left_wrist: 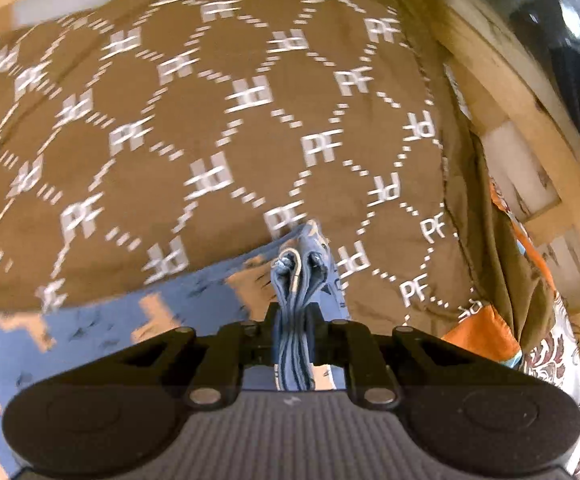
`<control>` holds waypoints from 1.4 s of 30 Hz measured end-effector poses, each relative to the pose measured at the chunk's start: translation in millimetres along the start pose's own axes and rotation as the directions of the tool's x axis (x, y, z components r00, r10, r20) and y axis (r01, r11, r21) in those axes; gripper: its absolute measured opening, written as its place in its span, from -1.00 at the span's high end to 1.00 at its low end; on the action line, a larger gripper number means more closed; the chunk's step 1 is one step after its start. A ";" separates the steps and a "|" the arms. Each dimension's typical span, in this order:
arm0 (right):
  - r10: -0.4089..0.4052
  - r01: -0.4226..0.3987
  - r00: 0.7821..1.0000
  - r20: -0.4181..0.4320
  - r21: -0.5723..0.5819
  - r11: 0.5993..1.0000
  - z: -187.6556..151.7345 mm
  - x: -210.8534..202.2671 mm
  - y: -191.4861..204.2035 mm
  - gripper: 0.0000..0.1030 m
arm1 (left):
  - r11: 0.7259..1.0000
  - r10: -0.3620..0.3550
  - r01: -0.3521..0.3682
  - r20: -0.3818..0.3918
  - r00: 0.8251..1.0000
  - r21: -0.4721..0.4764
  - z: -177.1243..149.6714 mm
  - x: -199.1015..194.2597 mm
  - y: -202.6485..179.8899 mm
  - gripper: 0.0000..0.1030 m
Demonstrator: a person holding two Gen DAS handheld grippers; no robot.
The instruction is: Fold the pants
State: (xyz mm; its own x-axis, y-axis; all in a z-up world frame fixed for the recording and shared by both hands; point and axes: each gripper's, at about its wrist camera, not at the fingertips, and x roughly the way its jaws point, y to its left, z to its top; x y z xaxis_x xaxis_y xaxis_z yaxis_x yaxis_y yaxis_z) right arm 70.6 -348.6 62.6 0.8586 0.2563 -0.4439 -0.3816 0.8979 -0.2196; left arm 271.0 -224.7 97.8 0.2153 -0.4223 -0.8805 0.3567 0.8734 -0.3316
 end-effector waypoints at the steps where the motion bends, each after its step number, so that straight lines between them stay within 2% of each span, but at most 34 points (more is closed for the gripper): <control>1: 0.017 -0.017 1.000 -0.001 -0.004 1.000 1.2 1.7 5.7 0.68 | 1.000 0.001 -0.001 0.003 1.000 -0.028 -6.0 -3.4 8.7 0.72; 5: 0.085 -0.085 0.996 -0.007 -0.031 0.996 4.4 3.5 29.3 0.68 | 0.994 0.010 -0.008 0.018 1.000 -0.107 -31.1 -14.8 43.6 0.72; 9: 0.123 -0.125 0.992 -0.020 -0.126 0.984 5.0 8.9 56.7 0.69 | 0.987 0.022 -0.018 0.024 0.999 -0.157 -52.5 -18.0 75.5 0.72; 16: 0.147 -0.170 0.983 -0.109 -0.251 0.953 -5.3 34.2 92.0 0.69 | 0.989 0.073 -0.072 0.002 0.997 -0.128 -71.5 1.1 102.4 0.72; 24: 0.161 -0.190 0.978 -0.130 -0.254 0.948 -7.2 40.9 93.9 0.69 | 0.991 0.084 -0.084 -0.005 0.996 -0.108 -74.9 7.5 104.0 0.72; 29: 0.143 -0.172 0.982 -0.121 -0.280 0.945 -9.4 37.4 96.5 0.69 | 0.997 0.060 -0.059 0.035 0.998 -0.051 -81.1 0.9 101.6 0.77; 37: 0.124 -0.153 0.986 -0.110 -0.310 0.938 -11.6 37.5 101.1 0.69 | 0.998 -0.015 0.022 0.113 0.994 -0.054 -93.8 -1.0 117.0 0.81; 42: 0.107 -0.135 0.988 -0.107 -0.314 0.940 -6.3 37.5 102.2 0.70 | 0.986 -0.080 0.104 0.174 0.981 -0.132 -106.0 -4.5 136.6 0.82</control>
State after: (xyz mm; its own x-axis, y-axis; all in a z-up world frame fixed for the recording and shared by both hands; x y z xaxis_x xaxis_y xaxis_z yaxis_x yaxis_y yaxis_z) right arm 61.7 -249.5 18.1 0.7714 0.3107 -0.5554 -0.5822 0.6969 -0.4187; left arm 222.4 -77.8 20.5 0.3409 -0.5266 -0.7788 0.2540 0.8492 -0.4630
